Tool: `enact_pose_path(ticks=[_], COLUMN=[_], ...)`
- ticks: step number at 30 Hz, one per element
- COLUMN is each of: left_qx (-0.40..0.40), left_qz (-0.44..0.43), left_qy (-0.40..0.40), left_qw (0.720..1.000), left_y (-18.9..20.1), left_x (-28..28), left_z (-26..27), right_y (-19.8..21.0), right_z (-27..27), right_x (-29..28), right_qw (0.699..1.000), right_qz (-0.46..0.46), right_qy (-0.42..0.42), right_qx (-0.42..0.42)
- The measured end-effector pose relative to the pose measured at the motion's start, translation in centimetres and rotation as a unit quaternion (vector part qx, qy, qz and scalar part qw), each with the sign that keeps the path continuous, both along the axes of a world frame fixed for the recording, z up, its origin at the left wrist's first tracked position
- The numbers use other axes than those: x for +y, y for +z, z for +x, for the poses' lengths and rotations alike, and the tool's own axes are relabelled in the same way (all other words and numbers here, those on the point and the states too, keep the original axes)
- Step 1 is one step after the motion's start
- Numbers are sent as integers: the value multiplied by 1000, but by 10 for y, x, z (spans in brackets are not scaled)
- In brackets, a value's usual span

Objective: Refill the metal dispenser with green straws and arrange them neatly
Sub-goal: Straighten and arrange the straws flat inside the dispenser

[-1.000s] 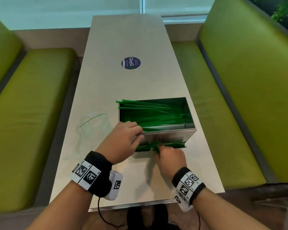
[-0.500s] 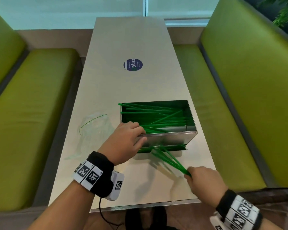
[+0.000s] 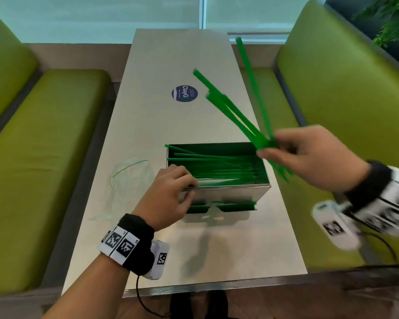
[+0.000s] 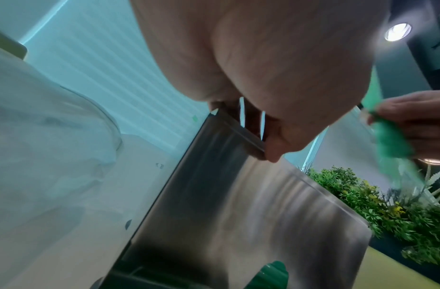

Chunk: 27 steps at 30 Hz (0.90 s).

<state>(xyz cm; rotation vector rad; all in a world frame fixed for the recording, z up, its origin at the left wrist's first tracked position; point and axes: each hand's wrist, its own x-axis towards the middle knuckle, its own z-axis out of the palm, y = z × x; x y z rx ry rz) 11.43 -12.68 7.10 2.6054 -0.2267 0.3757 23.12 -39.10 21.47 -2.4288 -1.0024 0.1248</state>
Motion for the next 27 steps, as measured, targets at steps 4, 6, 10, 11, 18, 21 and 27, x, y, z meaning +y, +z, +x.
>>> enact_pose_path(ticks=[4, 6, 10, 11, 18, 21, 27], left_qx=[-51, -35, -13, -15, 42, 48, 106], left_qz=[-37, -98, -222, -242, -139, -56, 17], left_qy=[86, 145, 197, 192, 150, 113, -2], left_qw=[994, 984, 955, 951, 978, 991, 994], left_y=[3, 1, 0, 3, 15, 18, 30], left_x=[12, 22, 36, 38, 33, 30, 26], left_z=[-7, -11, -15, -14, 1, 10, 22], right_y=[-37, -60, -89, -92, -96, -91, -82], right_z=[42, 52, 56, 54, 47, 51, 52], right_x=[71, 91, 97, 97, 99, 97, 92], right_qw=[997, 977, 902, 890, 832, 827, 842], right_qz=[-64, -199, -415, -436, -527, -535, -525], right_qy=[41, 71, 113, 123, 157, 165, 117], right_qx=[20, 10, -38, -46, -79, -55, -51])
